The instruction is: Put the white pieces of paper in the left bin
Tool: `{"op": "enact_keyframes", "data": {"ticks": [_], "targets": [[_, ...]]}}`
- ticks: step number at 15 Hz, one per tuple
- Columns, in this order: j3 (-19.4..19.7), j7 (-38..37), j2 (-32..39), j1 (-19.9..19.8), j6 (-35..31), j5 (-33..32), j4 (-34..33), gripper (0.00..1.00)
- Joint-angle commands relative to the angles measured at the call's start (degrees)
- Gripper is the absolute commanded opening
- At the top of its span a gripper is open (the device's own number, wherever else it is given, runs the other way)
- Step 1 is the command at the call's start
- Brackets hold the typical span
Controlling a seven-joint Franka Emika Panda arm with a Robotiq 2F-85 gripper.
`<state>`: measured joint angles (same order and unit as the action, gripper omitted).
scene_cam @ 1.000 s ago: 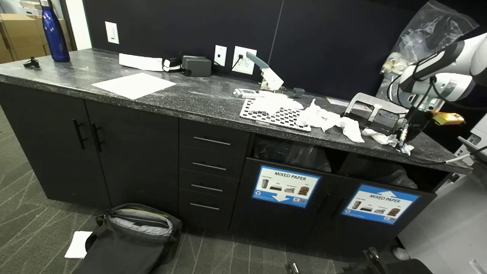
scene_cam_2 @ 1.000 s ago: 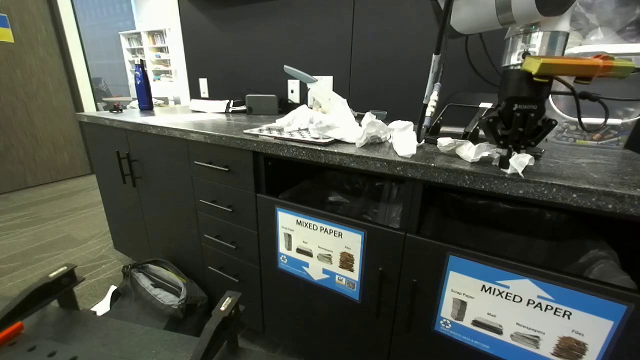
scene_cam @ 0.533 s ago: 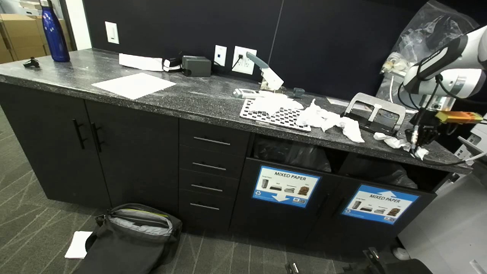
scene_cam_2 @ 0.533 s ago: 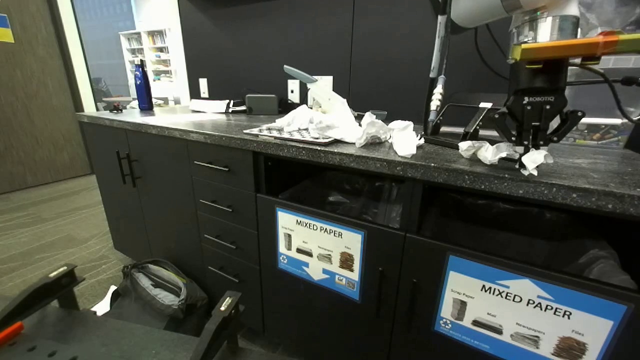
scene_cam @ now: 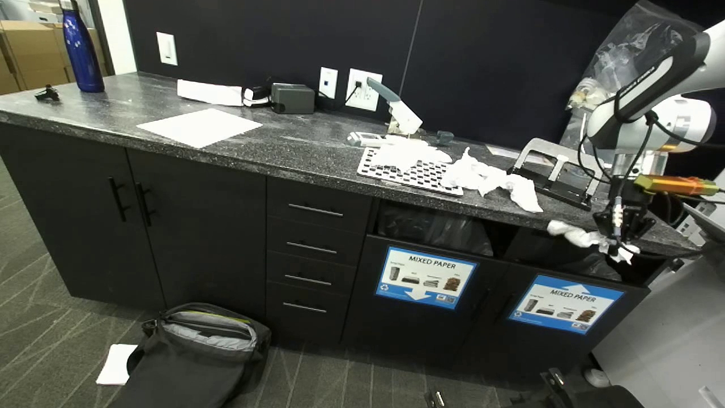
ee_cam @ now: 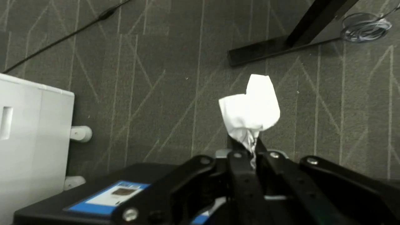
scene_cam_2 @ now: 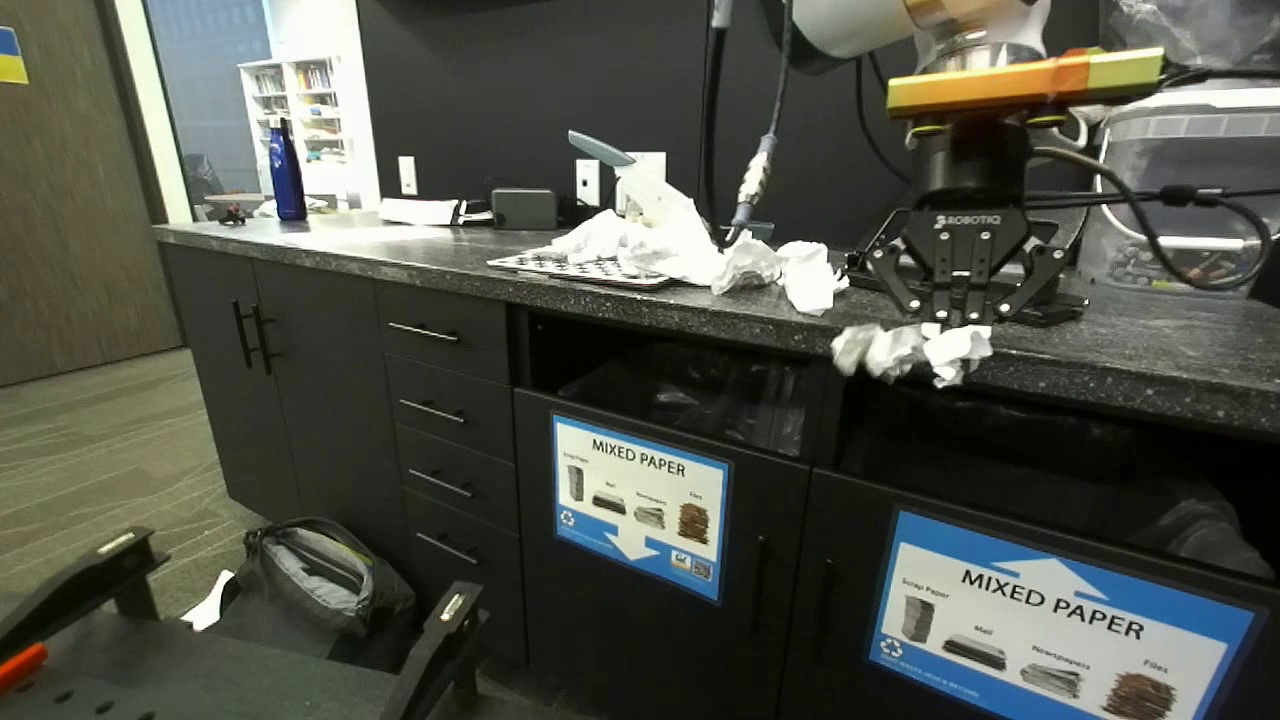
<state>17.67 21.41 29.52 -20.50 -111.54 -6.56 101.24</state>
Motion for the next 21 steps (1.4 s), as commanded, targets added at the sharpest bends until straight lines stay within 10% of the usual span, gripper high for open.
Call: {"op": "enact_keyframes", "data": {"ticks": [1,6,12,21], "targets": [[-2.5,-5.4,-8.1,1.7,-2.9,-0.7,14.3,0.06],[-5.4,-11.8,-13.2,5.4,-10.3,-0.1,30.4,0.06],[-7.3,-20.9,-12.1,8.5,-36.6,3.5,44.2,0.05],[-20.0,-23.4,4.7,4.0,-71.9,16.1,37.0,0.06]]}}
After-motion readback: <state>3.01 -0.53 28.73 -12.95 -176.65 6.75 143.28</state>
